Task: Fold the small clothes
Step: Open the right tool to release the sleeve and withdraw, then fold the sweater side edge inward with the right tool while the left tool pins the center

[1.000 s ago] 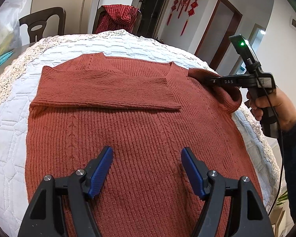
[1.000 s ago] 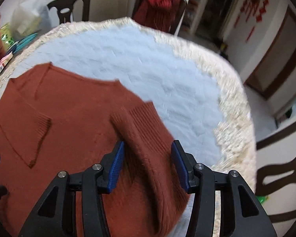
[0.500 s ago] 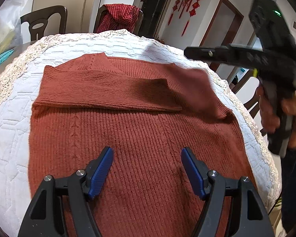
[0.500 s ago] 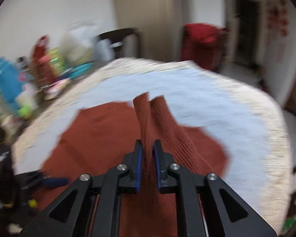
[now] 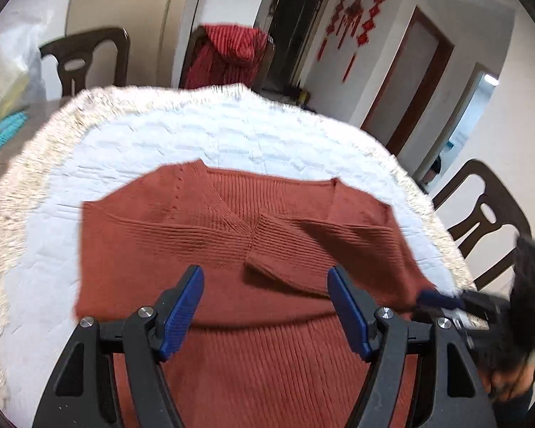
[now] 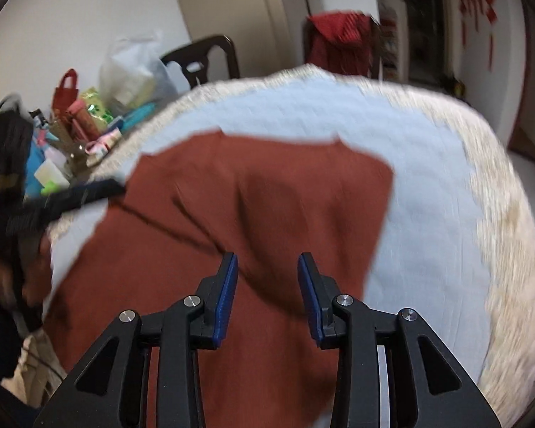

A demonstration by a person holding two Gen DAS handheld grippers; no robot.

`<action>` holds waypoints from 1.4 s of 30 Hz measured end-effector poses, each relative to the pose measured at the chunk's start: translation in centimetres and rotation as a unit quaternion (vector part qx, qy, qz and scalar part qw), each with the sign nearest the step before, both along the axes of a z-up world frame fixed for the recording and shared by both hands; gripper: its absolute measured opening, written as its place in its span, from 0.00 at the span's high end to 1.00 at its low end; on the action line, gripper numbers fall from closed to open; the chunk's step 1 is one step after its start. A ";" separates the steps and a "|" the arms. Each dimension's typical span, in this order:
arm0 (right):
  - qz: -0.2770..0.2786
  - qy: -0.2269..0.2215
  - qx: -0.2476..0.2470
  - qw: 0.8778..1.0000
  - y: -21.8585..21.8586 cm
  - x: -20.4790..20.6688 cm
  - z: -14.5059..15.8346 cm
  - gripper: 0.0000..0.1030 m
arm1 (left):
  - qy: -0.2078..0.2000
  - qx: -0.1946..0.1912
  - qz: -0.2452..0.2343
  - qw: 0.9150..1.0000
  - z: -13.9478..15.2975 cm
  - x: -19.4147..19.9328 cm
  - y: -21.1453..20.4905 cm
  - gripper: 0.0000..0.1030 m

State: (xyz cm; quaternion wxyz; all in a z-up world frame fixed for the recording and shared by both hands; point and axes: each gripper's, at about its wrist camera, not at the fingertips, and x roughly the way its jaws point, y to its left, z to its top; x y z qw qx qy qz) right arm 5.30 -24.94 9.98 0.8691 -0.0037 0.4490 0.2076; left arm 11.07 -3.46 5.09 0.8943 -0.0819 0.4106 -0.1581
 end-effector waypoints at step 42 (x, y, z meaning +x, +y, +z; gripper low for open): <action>-0.170 0.036 0.107 0.979 -9.1 6.8 -2.9 0.88 | 0.021 0.049 -0.024 0.998 -2.8 2.5 -1.8 0.73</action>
